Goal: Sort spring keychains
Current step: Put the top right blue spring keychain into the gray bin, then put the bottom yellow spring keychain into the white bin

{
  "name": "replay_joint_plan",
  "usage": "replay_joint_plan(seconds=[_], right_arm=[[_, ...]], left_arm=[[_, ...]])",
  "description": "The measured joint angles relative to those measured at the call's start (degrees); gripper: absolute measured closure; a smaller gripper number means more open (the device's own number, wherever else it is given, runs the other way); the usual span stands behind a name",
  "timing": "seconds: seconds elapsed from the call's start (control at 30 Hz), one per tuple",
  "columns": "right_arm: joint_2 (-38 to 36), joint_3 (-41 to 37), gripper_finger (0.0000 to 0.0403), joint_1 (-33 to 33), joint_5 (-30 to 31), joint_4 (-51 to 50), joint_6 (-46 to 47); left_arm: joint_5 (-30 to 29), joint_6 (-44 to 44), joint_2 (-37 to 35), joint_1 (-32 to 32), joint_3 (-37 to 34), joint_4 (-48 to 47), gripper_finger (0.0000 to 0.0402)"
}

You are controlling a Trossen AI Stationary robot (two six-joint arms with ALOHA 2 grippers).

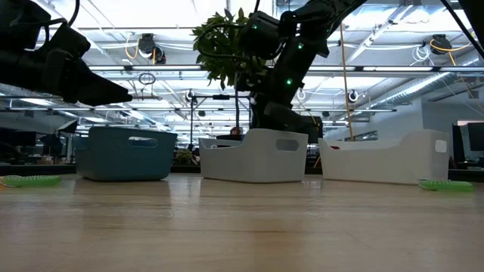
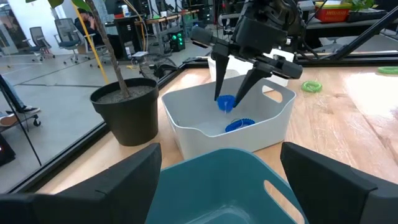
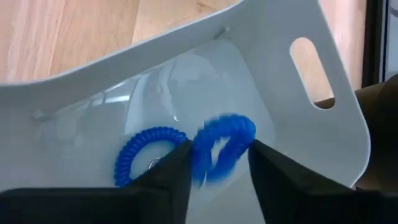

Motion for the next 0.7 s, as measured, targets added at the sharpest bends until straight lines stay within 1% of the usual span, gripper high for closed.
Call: replay_joint_plan(seconds=[0.17,0.4,0.57,0.7], right_arm=[[0.0,0.0,0.022,0.0,0.0,-0.1,1.1],[0.0,0.0,0.0177,0.0,0.0,0.0,1.5],[0.0,0.0,0.0156,0.5,0.0,0.7,2.1],[0.0,0.0,0.0149,1.2,0.0,3.0,2.2]], left_arm=[[0.0,0.0,0.0,0.0,0.0,0.0,0.0066],[0.0,0.0,0.0,0.0,0.0,0.0,0.0066],[0.0,0.0,0.0,0.0,0.0,0.0,0.0066],[0.0,0.0,0.0,0.0,0.0,0.0,0.0066]])
